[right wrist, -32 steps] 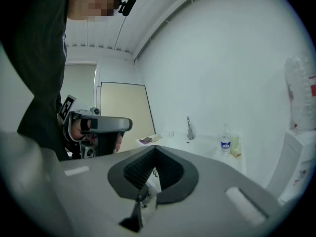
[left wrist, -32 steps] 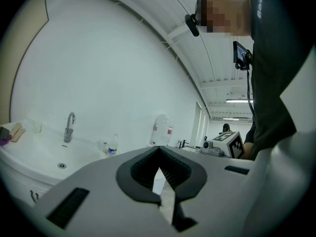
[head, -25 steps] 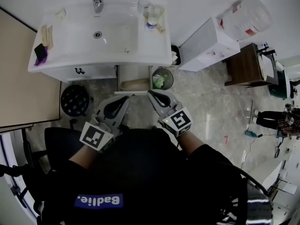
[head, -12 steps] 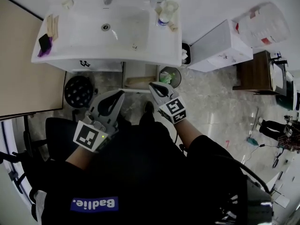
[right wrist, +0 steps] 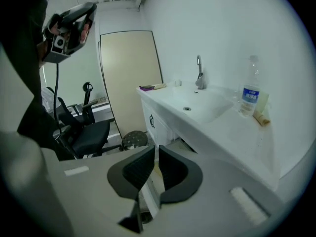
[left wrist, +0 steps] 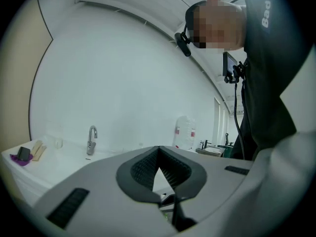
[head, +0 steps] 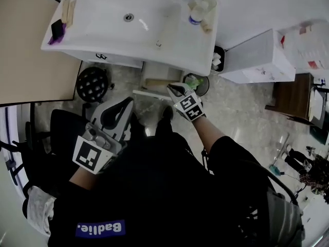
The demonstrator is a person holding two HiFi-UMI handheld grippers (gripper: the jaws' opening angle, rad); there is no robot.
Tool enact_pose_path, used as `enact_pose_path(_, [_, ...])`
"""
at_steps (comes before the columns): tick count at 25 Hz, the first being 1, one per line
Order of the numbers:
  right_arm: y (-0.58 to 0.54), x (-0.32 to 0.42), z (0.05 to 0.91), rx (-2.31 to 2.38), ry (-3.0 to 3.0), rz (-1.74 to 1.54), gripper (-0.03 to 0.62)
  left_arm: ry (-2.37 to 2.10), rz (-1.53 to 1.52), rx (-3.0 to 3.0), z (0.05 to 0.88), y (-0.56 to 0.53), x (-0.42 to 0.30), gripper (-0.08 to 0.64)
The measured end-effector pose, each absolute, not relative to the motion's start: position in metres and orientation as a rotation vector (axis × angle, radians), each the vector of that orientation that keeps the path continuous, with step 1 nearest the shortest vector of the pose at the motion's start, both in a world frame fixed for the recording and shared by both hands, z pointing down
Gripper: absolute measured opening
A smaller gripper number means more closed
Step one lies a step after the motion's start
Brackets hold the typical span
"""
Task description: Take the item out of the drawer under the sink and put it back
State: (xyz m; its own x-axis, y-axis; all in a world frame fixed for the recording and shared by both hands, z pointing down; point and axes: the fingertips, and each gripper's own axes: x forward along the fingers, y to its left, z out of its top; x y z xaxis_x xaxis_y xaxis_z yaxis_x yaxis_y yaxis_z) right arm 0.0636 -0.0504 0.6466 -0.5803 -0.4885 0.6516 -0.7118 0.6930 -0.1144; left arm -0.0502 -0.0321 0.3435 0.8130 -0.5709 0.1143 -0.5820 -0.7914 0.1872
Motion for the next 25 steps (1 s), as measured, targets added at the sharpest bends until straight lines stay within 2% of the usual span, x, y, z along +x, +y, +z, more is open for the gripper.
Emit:
enact_pose_path(13, [-0.075,0.045,0.777,0.552,-2.089,0.398,0.065,-0.953,0.097,2.714,0.365,-0.045,-0.051,0.005])
enact_pose_path(25, [-0.083,0.035,0.874,0.298,-1.854,0.329,0.118,-0.96,0.194,2.644,0.394,-0.065,-0.086,0.005])
